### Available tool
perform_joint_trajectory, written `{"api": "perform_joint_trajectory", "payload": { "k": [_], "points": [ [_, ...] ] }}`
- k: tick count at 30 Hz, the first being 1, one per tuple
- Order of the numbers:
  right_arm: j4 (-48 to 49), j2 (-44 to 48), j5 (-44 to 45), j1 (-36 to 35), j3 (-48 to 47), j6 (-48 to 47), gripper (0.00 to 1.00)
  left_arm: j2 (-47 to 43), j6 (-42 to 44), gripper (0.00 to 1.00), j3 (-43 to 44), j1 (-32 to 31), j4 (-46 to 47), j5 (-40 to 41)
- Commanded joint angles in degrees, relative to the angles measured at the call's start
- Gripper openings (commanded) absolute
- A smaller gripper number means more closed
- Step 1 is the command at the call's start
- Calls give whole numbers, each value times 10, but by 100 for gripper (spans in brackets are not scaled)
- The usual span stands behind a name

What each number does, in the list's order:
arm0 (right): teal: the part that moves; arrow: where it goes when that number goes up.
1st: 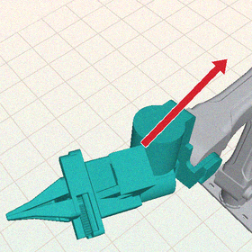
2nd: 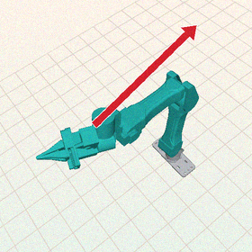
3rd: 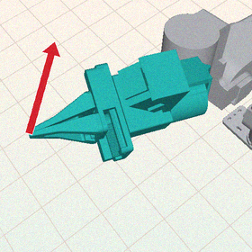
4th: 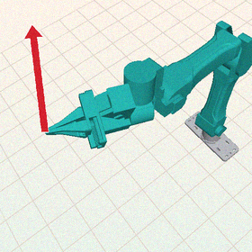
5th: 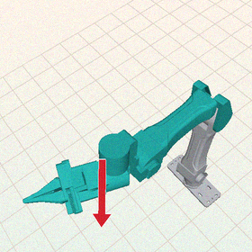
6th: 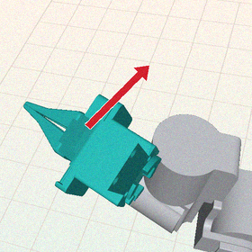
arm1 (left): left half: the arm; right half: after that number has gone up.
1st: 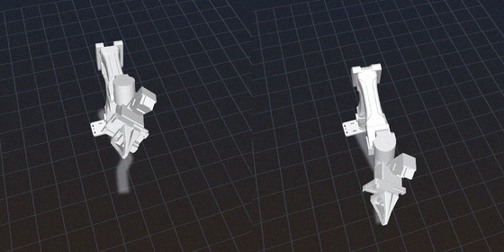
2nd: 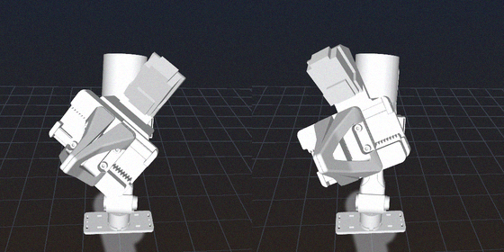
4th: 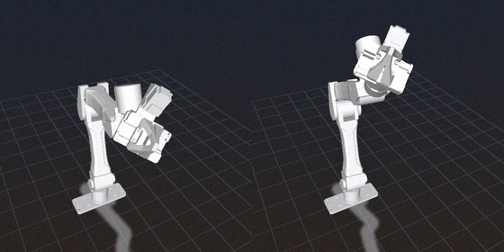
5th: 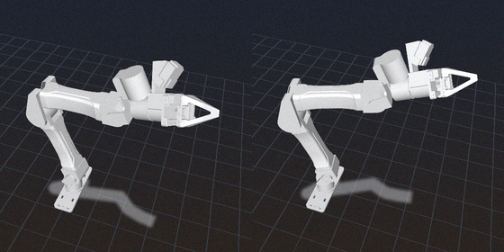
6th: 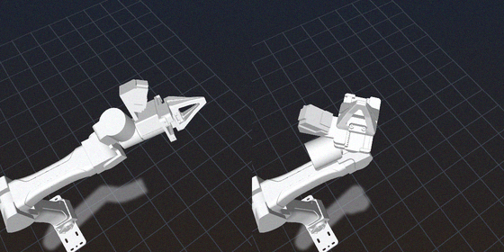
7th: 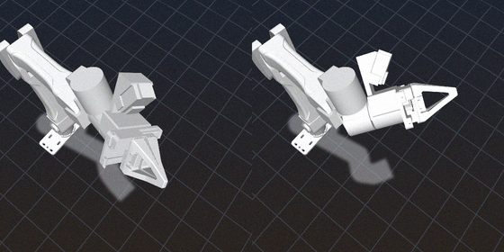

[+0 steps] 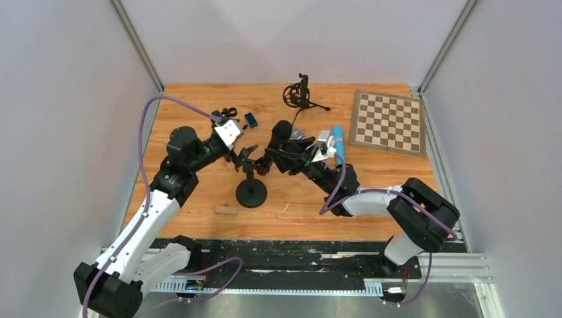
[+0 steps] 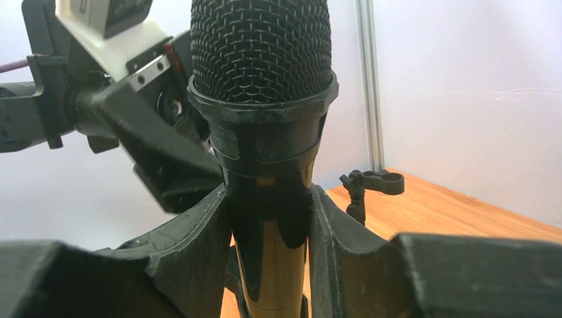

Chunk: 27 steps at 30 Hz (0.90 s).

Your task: Attach the microphones to the stand

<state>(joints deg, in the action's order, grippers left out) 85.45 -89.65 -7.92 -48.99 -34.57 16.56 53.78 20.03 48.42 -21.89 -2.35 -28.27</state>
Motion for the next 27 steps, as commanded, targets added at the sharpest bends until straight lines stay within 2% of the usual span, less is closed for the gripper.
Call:
{"api": "perform_joint_trajectory", "payload": {
  "k": [1,5,13,23,27],
  "points": [
    [-2,13,-27,-10,-16,-19,0,-24,-19,100,-5,22,70,65],
    [-82,40,-24,-11,-32,-43,0,-12,-36,100,6,38,63,86],
    [-171,74,-15,-10,-47,-77,0,3,-42,100,20,49,42,104],
    [-179,34,-59,-15,-79,-54,0,8,-37,100,20,52,34,148],
    [-197,34,-58,-18,-83,-59,13,7,-38,100,20,51,32,171]
  ]
}}
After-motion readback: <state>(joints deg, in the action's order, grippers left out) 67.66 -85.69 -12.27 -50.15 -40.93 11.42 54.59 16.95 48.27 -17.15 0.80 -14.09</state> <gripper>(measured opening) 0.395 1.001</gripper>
